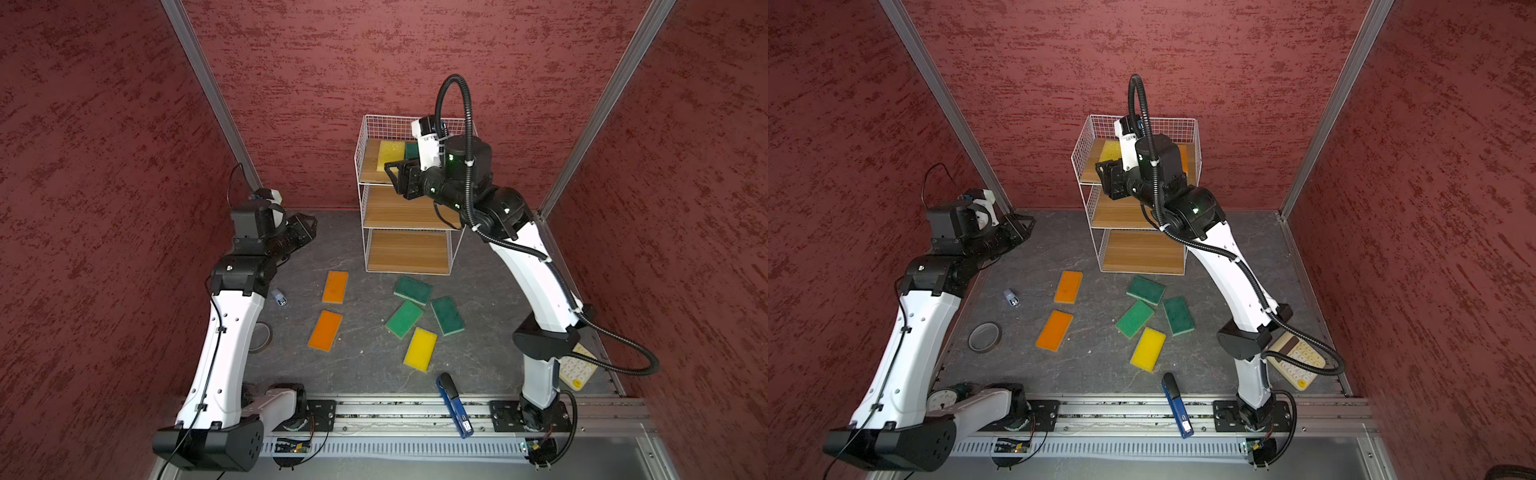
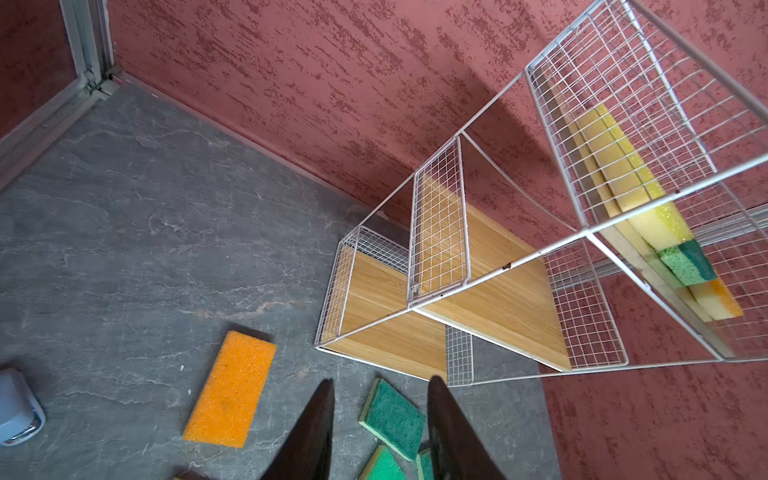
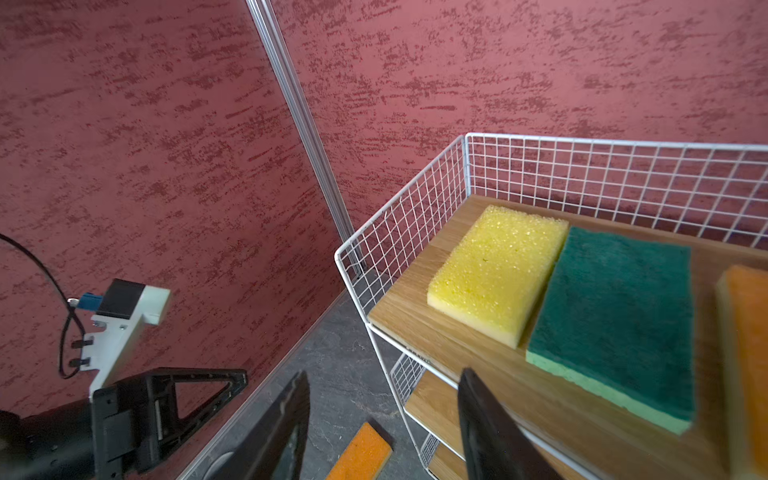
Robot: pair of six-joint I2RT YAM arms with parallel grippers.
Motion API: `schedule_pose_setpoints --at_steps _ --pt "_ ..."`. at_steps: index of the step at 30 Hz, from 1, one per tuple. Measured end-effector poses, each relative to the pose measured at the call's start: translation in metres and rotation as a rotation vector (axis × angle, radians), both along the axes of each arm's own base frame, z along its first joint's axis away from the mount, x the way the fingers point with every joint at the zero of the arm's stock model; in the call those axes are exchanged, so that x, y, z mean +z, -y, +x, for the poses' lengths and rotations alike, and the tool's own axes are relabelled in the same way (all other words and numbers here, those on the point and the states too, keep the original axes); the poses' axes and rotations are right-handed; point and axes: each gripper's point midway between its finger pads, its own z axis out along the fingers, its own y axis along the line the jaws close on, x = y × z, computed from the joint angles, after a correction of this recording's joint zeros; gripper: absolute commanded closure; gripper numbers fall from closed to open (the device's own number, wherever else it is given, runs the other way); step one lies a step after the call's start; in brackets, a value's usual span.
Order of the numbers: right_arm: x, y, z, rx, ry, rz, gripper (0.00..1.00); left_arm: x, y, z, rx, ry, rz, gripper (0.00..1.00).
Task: Place and organize the cleaning sponges onto the shelf
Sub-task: 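Swing the right gripper up to the top shelf while the left gripper withdraws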
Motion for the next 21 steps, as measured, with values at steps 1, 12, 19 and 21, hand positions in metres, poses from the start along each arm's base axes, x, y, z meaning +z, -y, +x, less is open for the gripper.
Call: schedule_pose_setpoints --at_steps 1,12,19,21 --pt "-0.007 -0.004 0.004 0.000 -0.006 -0.011 0.42 -0.002 -0.003 0.000 0.001 0.001 -0.015 0.62" --pt "-0.025 -0.013 0.036 -0.072 0.028 -0.045 0.42 -0.001 -0.022 0.002 0.006 0.033 -0.104 0.62" --pt "-0.019 -0.005 0.045 -0.148 0.071 -0.054 0.40 0.003 -0.024 0.002 0.007 0.066 -0.119 0.61" --pt "-0.021 -0.004 0.047 -0.161 0.072 -0.062 0.40 0.001 -0.025 0.002 0.008 0.066 -0.126 0.61"
